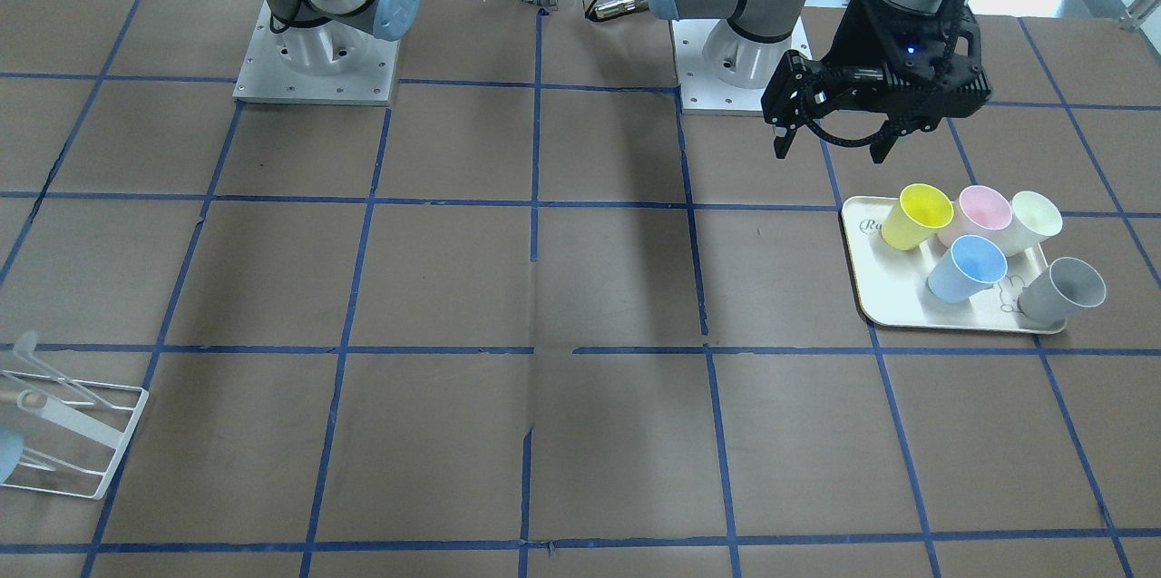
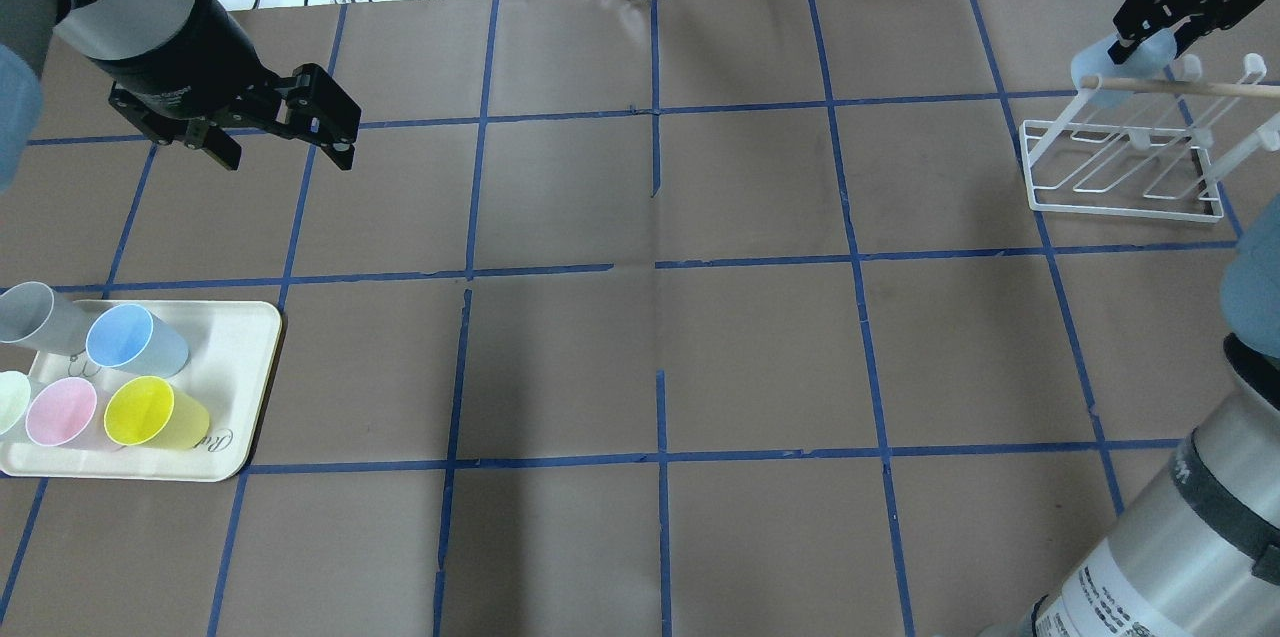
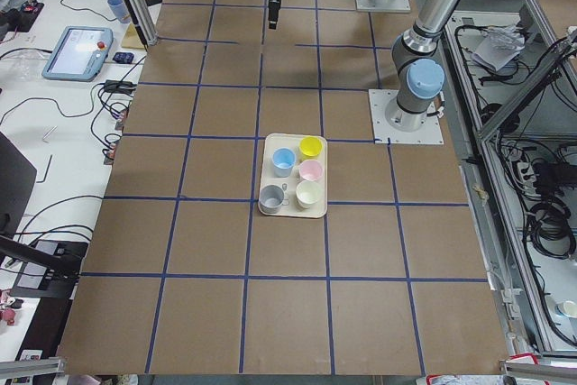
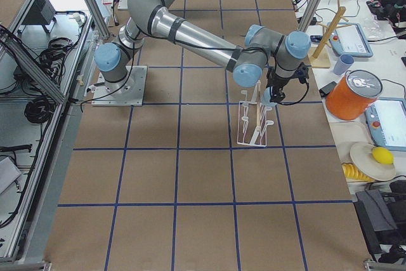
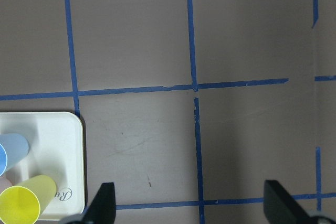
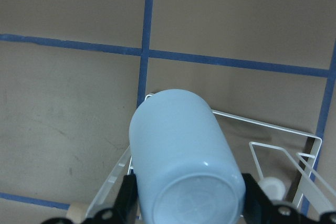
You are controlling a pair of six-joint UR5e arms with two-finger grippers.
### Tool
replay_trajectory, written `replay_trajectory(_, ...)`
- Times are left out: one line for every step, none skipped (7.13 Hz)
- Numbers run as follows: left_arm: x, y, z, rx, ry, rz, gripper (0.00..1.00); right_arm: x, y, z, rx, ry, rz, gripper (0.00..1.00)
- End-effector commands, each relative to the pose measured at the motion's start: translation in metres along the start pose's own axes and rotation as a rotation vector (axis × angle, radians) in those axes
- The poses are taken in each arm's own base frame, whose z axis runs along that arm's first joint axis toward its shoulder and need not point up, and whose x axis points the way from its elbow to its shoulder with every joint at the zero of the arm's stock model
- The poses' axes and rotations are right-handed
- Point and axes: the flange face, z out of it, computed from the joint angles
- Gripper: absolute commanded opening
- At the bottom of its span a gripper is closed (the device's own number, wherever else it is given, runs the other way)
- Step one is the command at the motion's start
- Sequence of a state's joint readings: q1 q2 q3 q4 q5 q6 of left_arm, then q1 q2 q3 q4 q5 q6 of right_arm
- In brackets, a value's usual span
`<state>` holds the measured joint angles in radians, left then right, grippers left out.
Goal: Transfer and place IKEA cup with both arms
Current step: 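Lift the light blue cup off the rack with the right gripper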
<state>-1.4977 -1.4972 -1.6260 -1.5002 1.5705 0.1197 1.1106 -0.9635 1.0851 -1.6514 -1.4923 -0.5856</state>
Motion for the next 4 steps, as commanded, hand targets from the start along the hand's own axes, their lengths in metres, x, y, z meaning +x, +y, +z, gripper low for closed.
replay_trajectory(-0.0003,0.0,0.0,0.0,0.0,-0.001,1.0,0.0,-0.0011,-0.0169,-0.01,0.016,-0.002,0.44)
replay_trajectory(-0.0001,-0.0001,0.0,0.0,0.001,-0.001,1.0,-0.0009,0.0004,-0.0181,-0.017,0.013,-0.001,0.44)
replay_trajectory(-0.0003,-0.0002,-0.0007,0.001,-0.001,-0.001,1.0,-0.0021,0.0003,-0.0191,-0.016,0.015,-0.003,0.45)
replay_trajectory(-0.0003,0.0,0.0,0.0,0.0,-0.001,1.0,-0.0026,0.0033,-0.0224,-0.03,0.012,0.001,0.45)
